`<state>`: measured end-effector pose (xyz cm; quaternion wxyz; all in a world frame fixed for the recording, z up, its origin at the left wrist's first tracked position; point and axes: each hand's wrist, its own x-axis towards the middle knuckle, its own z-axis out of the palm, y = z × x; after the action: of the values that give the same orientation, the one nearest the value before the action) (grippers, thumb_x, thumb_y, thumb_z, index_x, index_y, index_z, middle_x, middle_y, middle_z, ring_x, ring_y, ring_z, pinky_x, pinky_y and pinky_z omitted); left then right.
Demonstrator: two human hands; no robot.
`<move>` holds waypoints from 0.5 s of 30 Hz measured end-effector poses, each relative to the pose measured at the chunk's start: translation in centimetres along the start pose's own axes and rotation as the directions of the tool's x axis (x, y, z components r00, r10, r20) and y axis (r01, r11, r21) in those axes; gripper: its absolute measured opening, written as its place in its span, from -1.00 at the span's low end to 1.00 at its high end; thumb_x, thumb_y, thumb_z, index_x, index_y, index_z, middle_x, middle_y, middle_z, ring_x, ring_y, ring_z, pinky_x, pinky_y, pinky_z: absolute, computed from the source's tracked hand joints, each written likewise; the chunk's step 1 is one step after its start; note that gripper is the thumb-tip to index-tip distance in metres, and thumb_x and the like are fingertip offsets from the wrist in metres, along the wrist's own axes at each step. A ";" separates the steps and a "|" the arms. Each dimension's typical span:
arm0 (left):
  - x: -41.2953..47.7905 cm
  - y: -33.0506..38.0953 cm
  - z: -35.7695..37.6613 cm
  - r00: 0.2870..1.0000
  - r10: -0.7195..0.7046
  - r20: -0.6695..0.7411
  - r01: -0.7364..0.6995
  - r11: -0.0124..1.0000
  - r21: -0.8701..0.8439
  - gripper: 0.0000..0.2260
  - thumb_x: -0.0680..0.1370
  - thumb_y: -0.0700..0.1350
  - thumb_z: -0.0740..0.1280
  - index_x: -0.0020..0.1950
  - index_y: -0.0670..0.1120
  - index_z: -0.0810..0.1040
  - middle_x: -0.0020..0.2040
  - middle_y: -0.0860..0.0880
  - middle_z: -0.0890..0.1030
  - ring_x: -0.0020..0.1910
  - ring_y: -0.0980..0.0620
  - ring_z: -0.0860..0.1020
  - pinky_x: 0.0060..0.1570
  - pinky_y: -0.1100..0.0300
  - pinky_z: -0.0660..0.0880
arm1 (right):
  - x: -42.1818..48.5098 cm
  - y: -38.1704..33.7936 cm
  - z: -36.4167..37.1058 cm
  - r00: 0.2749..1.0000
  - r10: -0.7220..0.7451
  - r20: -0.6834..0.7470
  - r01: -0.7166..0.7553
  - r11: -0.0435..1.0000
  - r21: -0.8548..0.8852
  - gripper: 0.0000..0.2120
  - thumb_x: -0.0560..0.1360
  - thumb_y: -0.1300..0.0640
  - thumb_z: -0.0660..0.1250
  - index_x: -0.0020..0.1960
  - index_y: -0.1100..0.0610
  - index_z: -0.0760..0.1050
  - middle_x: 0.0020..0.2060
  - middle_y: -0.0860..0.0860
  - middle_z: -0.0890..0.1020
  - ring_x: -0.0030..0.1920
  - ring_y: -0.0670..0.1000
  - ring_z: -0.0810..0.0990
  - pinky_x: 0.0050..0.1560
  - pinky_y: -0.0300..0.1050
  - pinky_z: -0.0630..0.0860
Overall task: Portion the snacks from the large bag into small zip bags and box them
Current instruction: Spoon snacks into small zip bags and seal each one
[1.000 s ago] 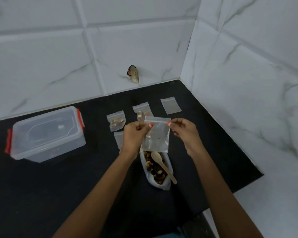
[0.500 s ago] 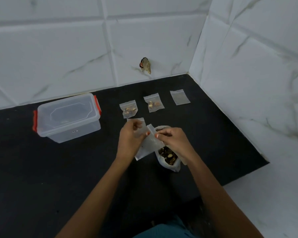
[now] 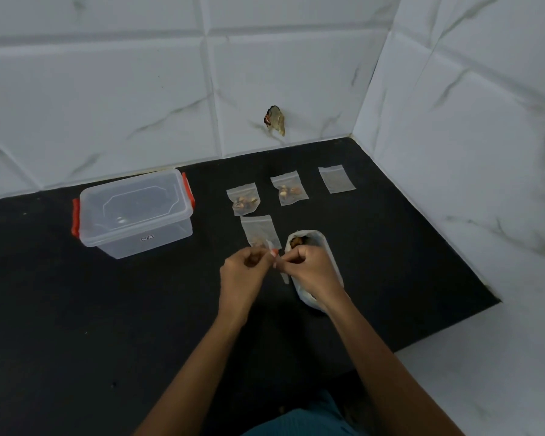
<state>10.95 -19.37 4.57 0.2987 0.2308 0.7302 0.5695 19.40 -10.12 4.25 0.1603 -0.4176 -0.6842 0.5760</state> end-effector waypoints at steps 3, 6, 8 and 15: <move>0.0 0.2 -0.2 0.997 -0.029 0.072 0.031 0.999 -0.035 -0.87 0.53 -0.14 0.31 -0.20 0.00 0.59 -0.22 -0.02 0.65 -0.23 0.19 0.60 -0.16 0.33 0.51 | -0.2 0.2 -0.2 0.999 -0.021 0.045 0.023 0.999 -0.026 -0.82 0.33 0.14 0.50 -0.31 0.06 0.49 -0.33 -0.04 0.60 -0.23 -0.08 0.58 -0.16 -0.24 0.51; 0.1 0.4 -0.6 0.990 -0.048 0.133 0.061 0.994 -0.092 -0.86 0.54 -0.20 0.28 -0.15 -0.03 0.59 -0.19 0.02 0.65 -0.22 0.21 0.62 -0.22 0.37 0.54 | -0.4 0.0 -0.6 0.998 -0.016 0.060 0.014 0.999 0.035 -0.87 0.38 0.18 0.46 -0.25 0.11 0.51 -0.32 -0.06 0.58 -0.28 -0.19 0.54 -0.33 -0.46 0.42; 0.1 0.5 -0.6 0.989 -0.066 0.130 0.081 0.990 -0.116 -0.86 0.53 -0.23 0.28 -0.14 -0.04 0.60 -0.17 0.03 0.66 -0.19 0.19 0.64 -0.21 0.37 0.56 | -0.5 0.0 -0.7 0.999 -0.033 0.027 0.031 0.996 0.078 -0.90 0.41 0.19 0.43 -0.22 0.16 0.52 -0.32 -0.05 0.58 -0.29 -0.21 0.54 -0.32 -0.47 0.42; -0.1 0.5 -0.2 0.993 -0.113 0.045 0.116 0.991 -0.066 -0.87 0.49 -0.28 0.34 -0.17 -0.06 0.58 -0.15 -0.06 0.65 -0.12 0.06 0.63 -0.12 0.26 0.58 | -0.5 0.3 0.1 0.994 -0.111 -0.005 0.111 0.994 -0.009 -0.88 0.42 0.29 0.40 -0.12 0.11 0.51 -0.23 -0.02 0.61 -0.15 -0.06 0.60 -0.07 -0.26 0.55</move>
<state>10.87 -19.41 5.08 0.3534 0.1898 0.7160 0.5713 19.73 -10.54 4.07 0.1920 -0.3811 -0.7083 0.5624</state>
